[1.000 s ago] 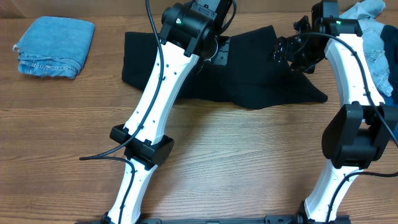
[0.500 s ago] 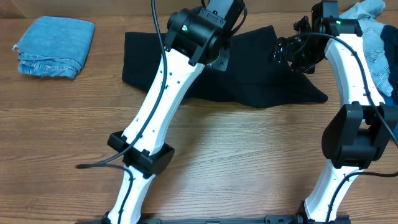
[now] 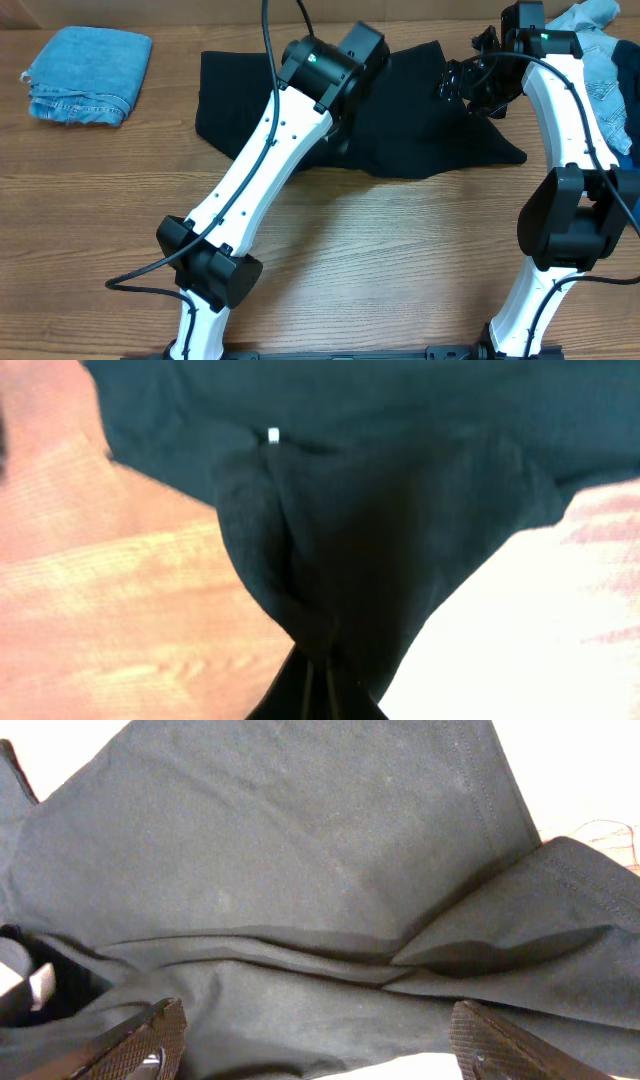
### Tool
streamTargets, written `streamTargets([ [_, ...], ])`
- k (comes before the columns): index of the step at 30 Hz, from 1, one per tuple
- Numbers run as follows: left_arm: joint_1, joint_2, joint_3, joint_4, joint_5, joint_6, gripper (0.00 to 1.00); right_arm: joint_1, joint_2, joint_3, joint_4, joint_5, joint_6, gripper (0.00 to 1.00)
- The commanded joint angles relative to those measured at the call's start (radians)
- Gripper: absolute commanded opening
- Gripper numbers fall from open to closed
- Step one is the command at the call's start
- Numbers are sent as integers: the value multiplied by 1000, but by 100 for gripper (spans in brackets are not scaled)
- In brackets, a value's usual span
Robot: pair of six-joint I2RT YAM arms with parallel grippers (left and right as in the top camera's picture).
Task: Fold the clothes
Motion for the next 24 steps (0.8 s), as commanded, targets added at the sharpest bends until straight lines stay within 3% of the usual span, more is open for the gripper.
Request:
streamTargets([
  [1,-11,-39,-148,-4,96,-74,4,-3,-9,7,5,3,-7,89],
  [12,-131,-39,-459,-4,180,-221,4,-3,-9,7,6,21,-10,89],
  [24,-233,-39,-613,-5,289,-299,6,-3,-9,7,6,21,-10,90],
])
